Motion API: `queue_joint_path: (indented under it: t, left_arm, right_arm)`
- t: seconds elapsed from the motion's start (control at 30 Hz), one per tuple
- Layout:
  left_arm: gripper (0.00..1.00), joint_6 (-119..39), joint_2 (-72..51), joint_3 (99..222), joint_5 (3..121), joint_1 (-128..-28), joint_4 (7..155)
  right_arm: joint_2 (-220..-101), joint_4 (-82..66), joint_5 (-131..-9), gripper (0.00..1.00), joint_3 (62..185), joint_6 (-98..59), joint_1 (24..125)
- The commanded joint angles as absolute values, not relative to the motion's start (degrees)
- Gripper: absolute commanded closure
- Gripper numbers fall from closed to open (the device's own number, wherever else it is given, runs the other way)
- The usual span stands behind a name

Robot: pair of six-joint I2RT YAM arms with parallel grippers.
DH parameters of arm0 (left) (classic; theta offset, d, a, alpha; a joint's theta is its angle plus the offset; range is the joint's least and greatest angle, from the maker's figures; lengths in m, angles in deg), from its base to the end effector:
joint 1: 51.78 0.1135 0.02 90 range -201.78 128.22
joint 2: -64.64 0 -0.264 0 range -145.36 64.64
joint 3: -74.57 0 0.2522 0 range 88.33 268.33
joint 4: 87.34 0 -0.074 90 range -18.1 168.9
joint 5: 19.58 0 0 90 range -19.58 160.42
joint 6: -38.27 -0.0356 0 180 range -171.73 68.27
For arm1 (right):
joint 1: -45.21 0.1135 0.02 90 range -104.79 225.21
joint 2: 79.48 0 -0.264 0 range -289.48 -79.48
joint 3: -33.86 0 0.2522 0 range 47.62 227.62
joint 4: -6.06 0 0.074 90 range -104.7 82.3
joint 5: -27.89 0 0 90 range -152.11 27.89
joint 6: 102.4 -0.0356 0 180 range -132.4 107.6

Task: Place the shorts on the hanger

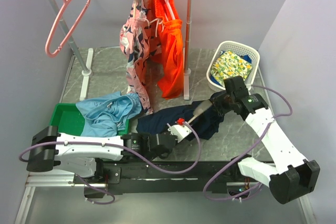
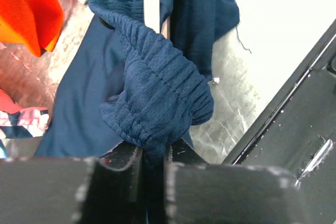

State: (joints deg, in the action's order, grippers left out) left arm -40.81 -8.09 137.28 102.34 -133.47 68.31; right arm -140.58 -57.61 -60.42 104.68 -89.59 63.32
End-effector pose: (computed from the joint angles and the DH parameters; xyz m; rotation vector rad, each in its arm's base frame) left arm 0.0585 -0.2704 0.2629 0.9438 1.8679 -0.3805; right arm 0.1956 0.0629 0.2986 1.3083 2.2831 0.6067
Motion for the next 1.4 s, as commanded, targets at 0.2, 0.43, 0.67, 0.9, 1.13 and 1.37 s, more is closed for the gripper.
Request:
queue_joint_path:
  t: [0.2, 0.43, 0.67, 0.9, 1.13, 1.37]
  left_arm:
    - [0.99, -37.4, -1.5, 141.3, 100.2, -132.6, 65.7]
    - [0.99, -31.8, 3.6, 146.1, 95.5, -129.1, 56.8]
    - [0.99, -30.5, 7.9, 155.3, 86.9, -122.4, 46.8]
    - [0.99, -31.1, 7.1, 165.3, 82.5, -119.5, 37.9]
    - [0.99, -31.4, 7.2, 169.6, 79.6, -119.4, 33.8]
    - [0.99, -32.6, 8.9, 169.7, 79.7, -119.3, 30.8]
  right_arm:
    - [-136.2, -47.5, -65.4, 0.10, 113.3, -67.9, 63.1]
    - [-128.5, -37.8, -65.6, 0.15, 112.4, -56.5, 63.2]
    - [-114.9, -21.9, -72.0, 0.21, 98.6, -48.5, 65.4]
    - [-118.7, -25.5, -52.1, 0.28, 101.1, -40.0, 86.0]
    - [-123.1, -25.7, -43.2, 0.42, 102.8, -37.3, 93.1]
    - [-128.2, -31.6, -36.8, 0.90, 114.0, -38.6, 94.4]
